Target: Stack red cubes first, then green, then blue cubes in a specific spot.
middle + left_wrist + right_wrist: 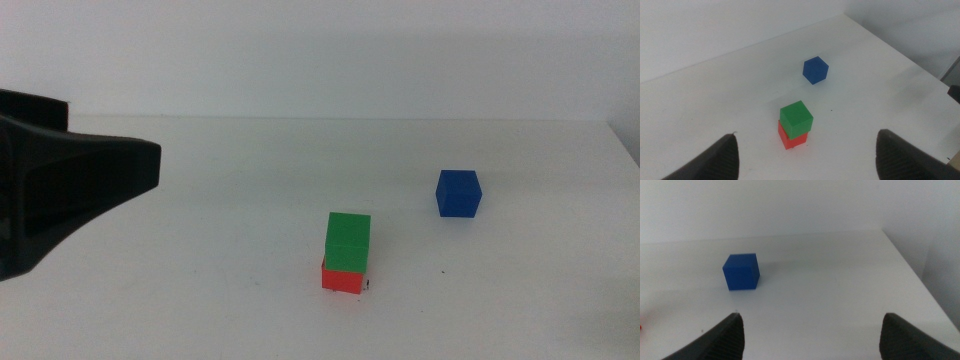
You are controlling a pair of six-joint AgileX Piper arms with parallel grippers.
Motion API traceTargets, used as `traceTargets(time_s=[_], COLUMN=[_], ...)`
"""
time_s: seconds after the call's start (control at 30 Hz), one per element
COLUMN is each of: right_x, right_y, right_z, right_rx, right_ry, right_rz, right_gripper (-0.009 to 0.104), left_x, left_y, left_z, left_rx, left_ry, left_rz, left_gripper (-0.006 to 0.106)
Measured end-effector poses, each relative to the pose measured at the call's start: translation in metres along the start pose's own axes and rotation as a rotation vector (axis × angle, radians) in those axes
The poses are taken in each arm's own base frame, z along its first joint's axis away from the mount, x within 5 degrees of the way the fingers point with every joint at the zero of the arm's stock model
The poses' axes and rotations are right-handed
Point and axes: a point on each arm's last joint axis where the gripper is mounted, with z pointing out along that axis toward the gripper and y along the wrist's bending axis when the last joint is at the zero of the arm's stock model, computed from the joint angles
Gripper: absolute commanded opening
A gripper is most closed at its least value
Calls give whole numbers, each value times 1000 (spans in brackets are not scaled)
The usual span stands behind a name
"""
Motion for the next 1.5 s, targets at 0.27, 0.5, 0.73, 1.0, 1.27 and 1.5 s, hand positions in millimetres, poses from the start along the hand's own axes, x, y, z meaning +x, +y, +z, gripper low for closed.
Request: traceTargets(time_s=[0.27,0.5,0.73,1.0,1.27,1.5], right_x=[-34,-127,-158,-154,-133,-82], right_y=[3,14,23,43,106,135], right_z=[-5,35,118,222,309,353], right_rx=[-47,-32,-37,-103,-57,-22], right_ry=[-219,228,586,773,953,1062], right_rz=[167,192,225,226,-4,-62], right_gripper=[93,93,93,93,93,93], left_x=[0,0,0,0,0,0], left_y=[0,1,1,1,1,1], left_z=[0,-1,-1,-1,-1,-1], left_rx=[-3,-3,-3,-5,-8,-10], left_ry=[-3,-7,-7,-7,-8,-8], left_rz=[2,3,3,4,7,8], left_gripper=[94,94,94,94,94,94])
